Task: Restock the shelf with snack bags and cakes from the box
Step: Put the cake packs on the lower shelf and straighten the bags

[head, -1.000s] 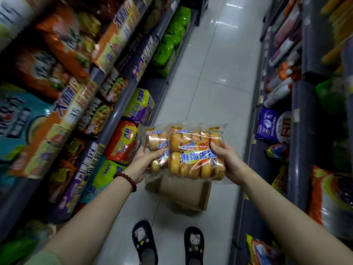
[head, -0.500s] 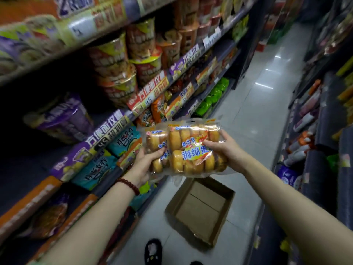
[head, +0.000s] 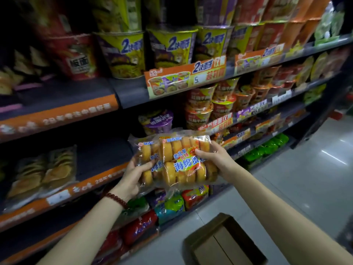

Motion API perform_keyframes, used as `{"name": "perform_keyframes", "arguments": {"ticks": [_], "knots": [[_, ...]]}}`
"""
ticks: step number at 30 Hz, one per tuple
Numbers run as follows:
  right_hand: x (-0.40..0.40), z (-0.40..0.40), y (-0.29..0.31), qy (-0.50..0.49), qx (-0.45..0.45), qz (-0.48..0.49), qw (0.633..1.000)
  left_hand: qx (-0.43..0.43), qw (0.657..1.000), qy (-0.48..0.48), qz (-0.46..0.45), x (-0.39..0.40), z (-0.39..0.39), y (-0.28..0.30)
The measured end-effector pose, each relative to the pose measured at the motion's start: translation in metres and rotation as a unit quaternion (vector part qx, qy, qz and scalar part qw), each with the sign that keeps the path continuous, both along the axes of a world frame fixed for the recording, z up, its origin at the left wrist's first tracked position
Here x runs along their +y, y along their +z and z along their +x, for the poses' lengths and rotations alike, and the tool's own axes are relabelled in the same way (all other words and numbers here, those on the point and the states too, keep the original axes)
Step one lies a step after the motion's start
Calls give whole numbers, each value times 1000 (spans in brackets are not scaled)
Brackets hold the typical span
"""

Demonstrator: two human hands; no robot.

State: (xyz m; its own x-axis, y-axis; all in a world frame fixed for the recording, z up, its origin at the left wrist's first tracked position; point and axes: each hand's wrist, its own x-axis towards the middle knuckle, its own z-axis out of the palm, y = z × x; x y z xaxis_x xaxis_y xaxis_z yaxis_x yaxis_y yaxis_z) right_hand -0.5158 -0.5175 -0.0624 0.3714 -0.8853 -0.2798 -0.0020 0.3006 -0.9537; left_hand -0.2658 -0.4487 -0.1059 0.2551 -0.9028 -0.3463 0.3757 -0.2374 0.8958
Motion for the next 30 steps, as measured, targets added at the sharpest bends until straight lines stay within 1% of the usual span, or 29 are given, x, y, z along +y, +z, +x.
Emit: {"name": "perform_keyframes", "arguments": {"ticks": [5, 8, 12, 14, 16, 19, 20, 23, 25, 27, 30], "knots": [[7, 75, 2, 50, 45, -27, 997, -11, 998, 61, -6, 29, 70, 2], [4, 120, 6, 60, 40, -27, 997, -12, 998, 56, -7, 37, 109, 7], [-7, 171, 11, 61, 61, -41, 995, -2, 997, 77, -6, 36, 153, 17], [-12, 188, 12, 65, 65, -38, 995, -2, 998, 58, 2, 34, 167, 17], [-14, 195, 10, 70, 64, -28, 995, -22, 999, 49, 4, 33, 175, 11], [-5, 192, 20, 73, 60, -26, 995, -95, 994, 58, 7, 32, 176, 0], [-9, 188, 13, 71, 59, -25, 995, -119, 991, 56, 5, 32, 174, -3], [-19, 181, 1, 71, 78, -40, 994, -192, 979, 70, -6, 32, 166, -6], [-21, 182, 4, 74, 76, -54, 993, -244, 965, 94, -16, 32, 160, -4], [-26, 184, 5, 84, 67, -68, 992, -255, 960, 108, -30, 33, 155, -1], [-30, 188, 7, 102, 64, -70, 990, -230, 968, 90, -40, 39, 153, 2]]}}
